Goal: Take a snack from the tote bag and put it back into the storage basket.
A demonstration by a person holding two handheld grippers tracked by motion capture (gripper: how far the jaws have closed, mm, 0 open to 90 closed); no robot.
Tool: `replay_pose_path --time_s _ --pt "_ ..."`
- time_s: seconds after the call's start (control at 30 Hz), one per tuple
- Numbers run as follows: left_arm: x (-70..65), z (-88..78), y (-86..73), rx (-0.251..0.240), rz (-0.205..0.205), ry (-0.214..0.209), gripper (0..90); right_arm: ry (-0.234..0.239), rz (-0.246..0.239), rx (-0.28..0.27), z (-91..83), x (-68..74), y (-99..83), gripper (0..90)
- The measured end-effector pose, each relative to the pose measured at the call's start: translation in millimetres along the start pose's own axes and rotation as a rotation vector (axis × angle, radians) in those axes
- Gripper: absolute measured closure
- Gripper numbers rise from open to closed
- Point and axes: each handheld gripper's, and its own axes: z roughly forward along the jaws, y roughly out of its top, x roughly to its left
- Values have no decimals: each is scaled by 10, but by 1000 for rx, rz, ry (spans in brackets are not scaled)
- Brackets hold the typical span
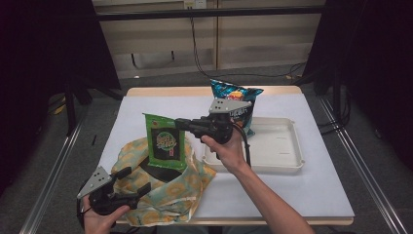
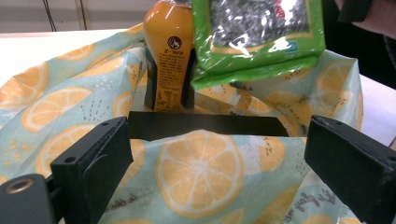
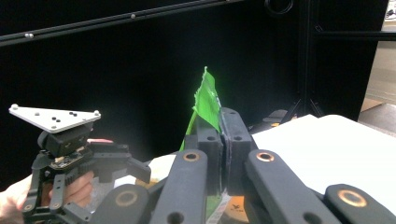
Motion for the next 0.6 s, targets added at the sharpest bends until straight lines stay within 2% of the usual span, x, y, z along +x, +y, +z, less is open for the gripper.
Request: replay_pose_path --time_s 0.1,0.33,0.47,0.6 --pt "8 20 0 3 3 -18 72 -2 -5 -6 -60 -1 32 881" --pt "31 40 9 6 16 -24 72 -24 -14 -7 -192 -50 113 881" --pt "51 54 6 8 2 -22 72 -32 -12 -14 -308 -57 137 881" --pt "52 60 12 9 13 -17 72 -49 -11 -24 -457 -89 154 881"
